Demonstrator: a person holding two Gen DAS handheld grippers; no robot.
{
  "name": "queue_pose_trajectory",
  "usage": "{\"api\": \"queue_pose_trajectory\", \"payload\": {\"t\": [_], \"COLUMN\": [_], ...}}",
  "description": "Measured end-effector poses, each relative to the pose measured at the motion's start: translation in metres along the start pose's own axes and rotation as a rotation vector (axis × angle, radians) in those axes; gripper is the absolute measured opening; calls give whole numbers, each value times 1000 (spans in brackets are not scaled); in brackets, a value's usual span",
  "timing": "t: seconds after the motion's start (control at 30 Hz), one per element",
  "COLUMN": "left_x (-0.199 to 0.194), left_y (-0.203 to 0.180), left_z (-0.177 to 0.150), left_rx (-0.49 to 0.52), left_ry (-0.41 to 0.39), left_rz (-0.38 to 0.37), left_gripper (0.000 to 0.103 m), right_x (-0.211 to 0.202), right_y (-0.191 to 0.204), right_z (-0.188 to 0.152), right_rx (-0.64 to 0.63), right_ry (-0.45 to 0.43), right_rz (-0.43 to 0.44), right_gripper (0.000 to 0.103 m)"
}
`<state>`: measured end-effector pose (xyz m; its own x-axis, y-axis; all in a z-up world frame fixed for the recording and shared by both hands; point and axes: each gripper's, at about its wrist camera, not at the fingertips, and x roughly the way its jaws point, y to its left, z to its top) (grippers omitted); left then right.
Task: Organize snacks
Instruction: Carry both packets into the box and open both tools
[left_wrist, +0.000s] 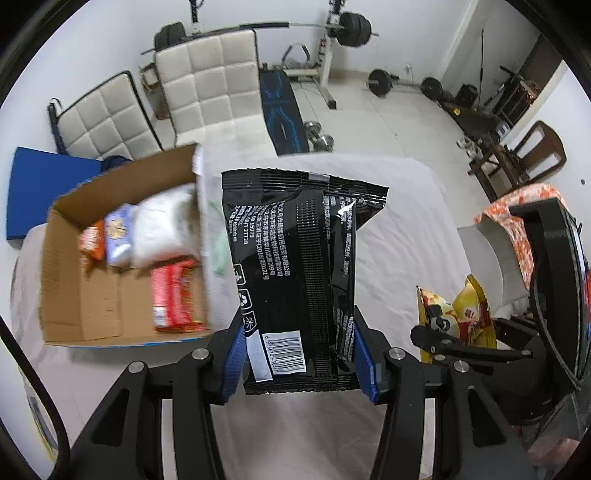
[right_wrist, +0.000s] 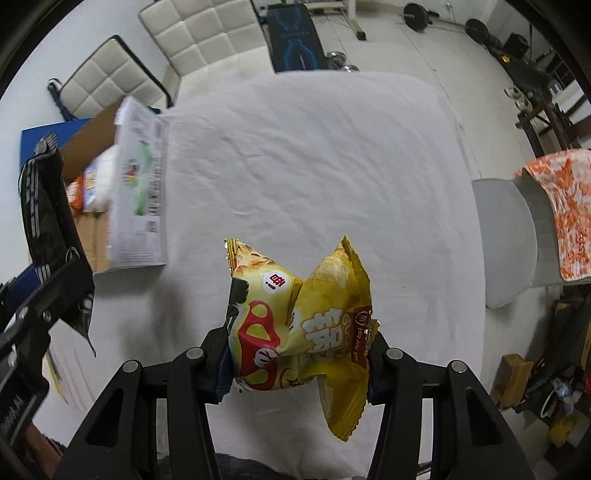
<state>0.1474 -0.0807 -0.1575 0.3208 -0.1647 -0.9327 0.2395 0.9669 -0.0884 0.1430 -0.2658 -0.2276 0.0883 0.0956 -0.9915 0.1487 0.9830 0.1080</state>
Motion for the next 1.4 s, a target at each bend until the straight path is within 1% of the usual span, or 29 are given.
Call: {"api": "queue_pose_trajectory", "payload": {"t": [0.03,0.33,0.43,0.53,0.57,0.63,0.67,0.77,0.87,0.97,1.13,1.27,1.4], "left_x": [-4,-48,-57,-62,-62,-60,-57,-46,-27,-3,42,81,110], "left_y": [3,88,126,168,186,210,228,261,293,313,328,338,342], "left_z": [2,-15,-19,-22,-23,-24,-24,-20,-14,-4,5,2,-2], "left_rx": [-6,-68,-111,-166,-185,-208,-227,-247,-290,-298,-275,-277,-259], "left_ry": [-7,-65,-66,-67,-64,-54,-42,3,55,99,186,265,327], "left_rz": [1,11,8,24,39,47,48,45,-6,-28,-39,-83,-93], "left_gripper": [48,48,48,48,48,48,48,48,48,48,48,48,48], "right_x": [-8,-35,-37,-30,-28,-25,-21,-4,18,42,87,121,145], "right_y": [11,110,147,190,201,230,246,286,320,341,354,358,356], "right_z": [-2,-8,-5,1,2,5,6,13,20,27,36,44,50], "right_rx": [-9,-93,-125,-156,-166,-195,-212,-247,-266,-267,-248,-235,-227], "right_ry": [-10,-53,-56,-44,-43,-41,-38,-30,-19,4,54,85,113], "right_rz": [8,58,94,146,152,172,181,196,201,202,205,194,181], "right_gripper": [54,54,54,54,54,54,54,54,54,54,54,54,55]}}
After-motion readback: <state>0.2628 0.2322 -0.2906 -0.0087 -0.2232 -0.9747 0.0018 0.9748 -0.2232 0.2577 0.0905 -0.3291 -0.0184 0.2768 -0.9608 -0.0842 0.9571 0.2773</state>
